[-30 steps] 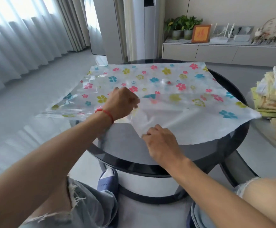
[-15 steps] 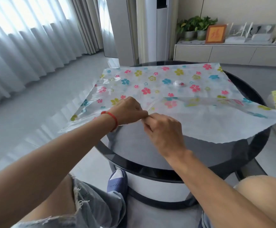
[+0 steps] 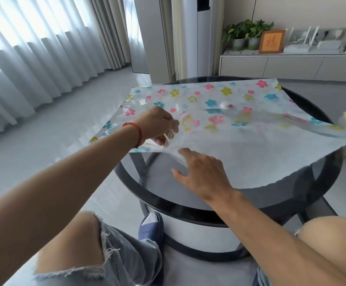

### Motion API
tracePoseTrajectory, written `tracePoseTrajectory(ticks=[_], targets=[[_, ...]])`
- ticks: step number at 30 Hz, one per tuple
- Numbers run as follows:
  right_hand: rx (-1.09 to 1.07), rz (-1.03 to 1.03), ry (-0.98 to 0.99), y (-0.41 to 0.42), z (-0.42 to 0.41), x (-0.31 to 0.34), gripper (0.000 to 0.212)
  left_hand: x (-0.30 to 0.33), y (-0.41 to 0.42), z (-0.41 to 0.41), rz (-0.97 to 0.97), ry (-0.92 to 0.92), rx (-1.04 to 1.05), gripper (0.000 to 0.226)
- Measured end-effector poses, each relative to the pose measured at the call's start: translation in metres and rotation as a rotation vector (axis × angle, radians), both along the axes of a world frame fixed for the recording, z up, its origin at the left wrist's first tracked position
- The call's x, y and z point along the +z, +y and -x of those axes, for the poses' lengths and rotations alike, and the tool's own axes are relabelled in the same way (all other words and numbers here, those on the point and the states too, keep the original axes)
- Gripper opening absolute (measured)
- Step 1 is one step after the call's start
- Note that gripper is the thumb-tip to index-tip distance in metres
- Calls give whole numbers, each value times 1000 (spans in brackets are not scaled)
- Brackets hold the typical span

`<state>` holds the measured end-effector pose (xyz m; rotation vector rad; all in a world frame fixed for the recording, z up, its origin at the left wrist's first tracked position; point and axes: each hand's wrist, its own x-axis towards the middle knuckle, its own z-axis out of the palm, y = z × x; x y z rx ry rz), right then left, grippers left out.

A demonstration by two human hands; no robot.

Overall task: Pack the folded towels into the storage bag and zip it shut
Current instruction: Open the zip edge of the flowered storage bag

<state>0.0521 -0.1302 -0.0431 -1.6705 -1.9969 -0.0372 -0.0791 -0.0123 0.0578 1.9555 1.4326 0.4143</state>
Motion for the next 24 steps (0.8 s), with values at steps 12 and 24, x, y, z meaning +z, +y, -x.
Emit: tracePoseTrajectory(ticks=[12,24], targets=[[67,-92,-27,8,10,12,15,-9,-22,29,-416,545,-183,34],[165,-48,57,8,25,0,35,-10,4,43,16,30,-38,25]])
